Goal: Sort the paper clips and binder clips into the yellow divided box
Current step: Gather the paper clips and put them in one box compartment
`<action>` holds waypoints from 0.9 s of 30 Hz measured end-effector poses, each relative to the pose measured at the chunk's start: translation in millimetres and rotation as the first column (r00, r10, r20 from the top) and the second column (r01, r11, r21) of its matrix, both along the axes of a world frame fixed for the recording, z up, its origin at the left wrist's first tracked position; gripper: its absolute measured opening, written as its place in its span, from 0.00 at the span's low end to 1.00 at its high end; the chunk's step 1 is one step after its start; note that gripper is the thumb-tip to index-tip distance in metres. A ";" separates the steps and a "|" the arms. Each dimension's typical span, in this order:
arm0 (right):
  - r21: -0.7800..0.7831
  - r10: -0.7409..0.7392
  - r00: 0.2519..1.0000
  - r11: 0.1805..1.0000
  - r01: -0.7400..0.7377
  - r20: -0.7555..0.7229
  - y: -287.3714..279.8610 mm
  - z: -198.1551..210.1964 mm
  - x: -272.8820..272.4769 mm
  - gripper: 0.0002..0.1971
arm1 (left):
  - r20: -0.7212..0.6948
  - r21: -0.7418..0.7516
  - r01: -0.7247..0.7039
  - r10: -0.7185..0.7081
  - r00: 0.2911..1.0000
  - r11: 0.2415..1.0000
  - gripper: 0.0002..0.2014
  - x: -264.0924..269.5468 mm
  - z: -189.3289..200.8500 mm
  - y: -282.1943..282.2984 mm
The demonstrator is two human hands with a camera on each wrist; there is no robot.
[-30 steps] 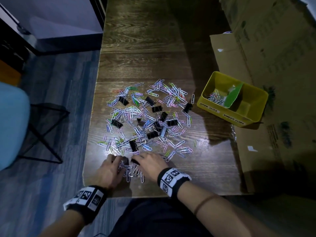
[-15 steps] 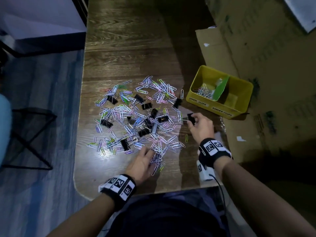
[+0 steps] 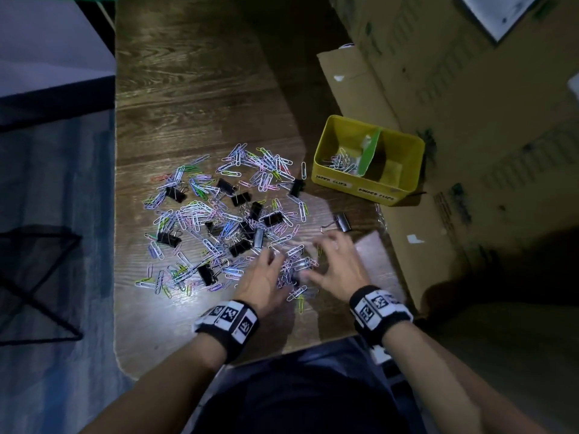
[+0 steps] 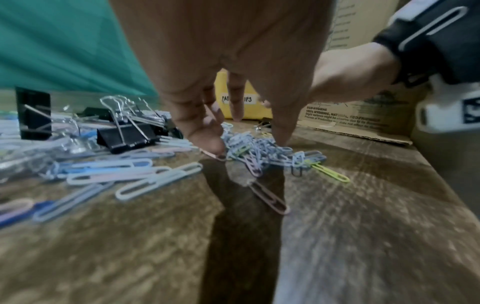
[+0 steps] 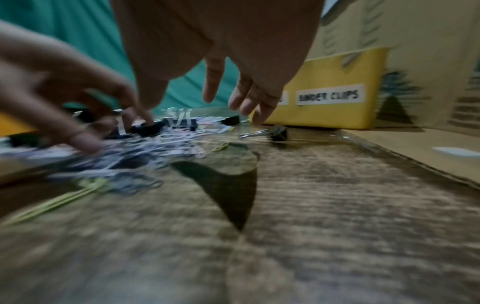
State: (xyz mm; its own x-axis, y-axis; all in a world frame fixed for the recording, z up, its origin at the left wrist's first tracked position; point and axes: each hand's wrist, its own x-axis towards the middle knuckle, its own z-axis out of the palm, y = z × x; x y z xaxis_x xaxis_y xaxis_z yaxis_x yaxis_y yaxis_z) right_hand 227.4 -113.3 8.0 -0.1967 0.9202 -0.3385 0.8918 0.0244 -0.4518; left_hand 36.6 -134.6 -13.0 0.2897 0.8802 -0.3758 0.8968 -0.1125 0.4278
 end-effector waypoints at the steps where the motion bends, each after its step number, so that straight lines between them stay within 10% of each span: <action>1: -0.064 0.089 0.994 0.994 -0.085 0.062 -6.5 -3.2 -5.6 0.48 | -0.041 0.010 -0.004 0.004 0.999 1.000 0.36 -1.4 2.6 2.4; 4: -0.181 0.223 0.957 0.965 -0.190 0.187 -20.3 -18.4 -20.3 0.58 | -0.155 0.006 0.040 -0.038 0.987 0.999 0.39 -5.9 4.8 4.7; 8: -0.076 0.186 0.969 0.982 -0.175 0.166 -21.8 -27.1 -27.0 0.47 | -0.224 -0.051 0.140 -0.148 0.963 0.989 0.32 -4.1 -2.8 7.3; 15: -0.109 0.078 0.997 0.991 -0.077 0.006 -15.1 -25.9 -21.9 0.15 | 0.050 0.003 0.121 -0.121 0.991 0.993 0.15 -2.6 1.3 17.4; 27: -0.177 -0.117 0.979 0.980 0.087 -0.164 5.0 -16.5 -0.4 0.15 | 0.236 -0.165 -0.089 0.127 0.963 0.982 0.09 -23.2 20.2 37.5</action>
State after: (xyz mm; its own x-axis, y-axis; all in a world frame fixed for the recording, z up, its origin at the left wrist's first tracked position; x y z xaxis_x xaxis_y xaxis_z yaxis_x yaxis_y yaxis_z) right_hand 227.0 -108.2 -8.4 -0.1739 0.8713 -0.4589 0.7934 -0.1520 -0.5894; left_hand 13.4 -97.2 7.1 0.2961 0.8496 -0.4364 0.7658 0.0619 0.6400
